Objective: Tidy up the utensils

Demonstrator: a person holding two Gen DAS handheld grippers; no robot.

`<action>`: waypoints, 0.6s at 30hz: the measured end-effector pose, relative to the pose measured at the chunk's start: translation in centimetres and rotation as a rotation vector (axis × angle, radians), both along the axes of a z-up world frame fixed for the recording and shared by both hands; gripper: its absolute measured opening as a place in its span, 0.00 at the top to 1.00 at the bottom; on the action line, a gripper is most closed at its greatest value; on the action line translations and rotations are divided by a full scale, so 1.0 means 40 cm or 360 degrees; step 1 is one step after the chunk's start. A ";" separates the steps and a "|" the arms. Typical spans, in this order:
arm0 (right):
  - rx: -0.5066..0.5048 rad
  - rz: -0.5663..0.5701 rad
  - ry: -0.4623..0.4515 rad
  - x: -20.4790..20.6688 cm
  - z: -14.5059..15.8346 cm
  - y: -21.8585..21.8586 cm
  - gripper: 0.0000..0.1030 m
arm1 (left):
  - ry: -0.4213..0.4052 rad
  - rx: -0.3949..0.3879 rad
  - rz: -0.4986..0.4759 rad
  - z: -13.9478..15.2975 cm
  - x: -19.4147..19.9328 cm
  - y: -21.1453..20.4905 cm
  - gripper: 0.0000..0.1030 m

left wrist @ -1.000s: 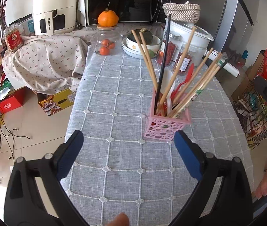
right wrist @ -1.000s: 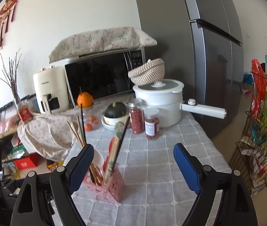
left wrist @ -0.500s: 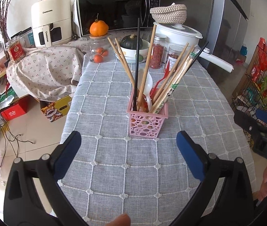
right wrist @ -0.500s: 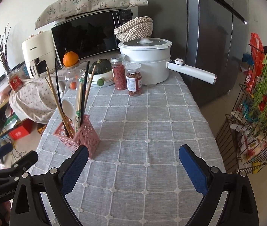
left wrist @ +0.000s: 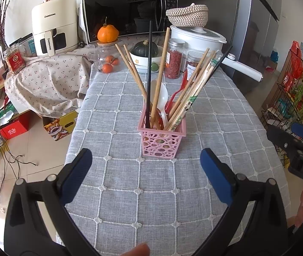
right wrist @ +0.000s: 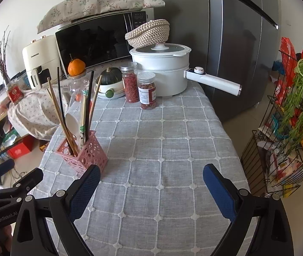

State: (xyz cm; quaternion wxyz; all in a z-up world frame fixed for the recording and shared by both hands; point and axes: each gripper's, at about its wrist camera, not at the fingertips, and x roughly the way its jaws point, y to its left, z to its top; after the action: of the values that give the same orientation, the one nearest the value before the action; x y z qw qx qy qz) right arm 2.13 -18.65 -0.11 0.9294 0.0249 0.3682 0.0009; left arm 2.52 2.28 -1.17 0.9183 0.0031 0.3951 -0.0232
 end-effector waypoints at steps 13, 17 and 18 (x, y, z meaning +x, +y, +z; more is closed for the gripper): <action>-0.0003 -0.0014 -0.0002 0.000 -0.005 0.004 0.05 | -0.0006 -0.0017 -0.0012 0.005 -0.002 0.000 0.02; -0.0007 -0.0011 0.0000 0.001 -0.005 0.006 0.05 | -0.0004 -0.0020 -0.0017 0.006 -0.002 0.000 0.02; -0.0006 -0.0011 0.0001 0.001 -0.005 0.006 0.05 | -0.0003 -0.0021 -0.0019 0.006 -0.001 0.000 0.02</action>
State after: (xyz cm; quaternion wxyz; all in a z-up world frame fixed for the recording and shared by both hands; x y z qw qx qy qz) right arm 2.19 -18.41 -0.33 0.9293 0.0242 0.3684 -0.0030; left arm 2.49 2.27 -0.91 0.9186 -0.0005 0.3940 -0.0314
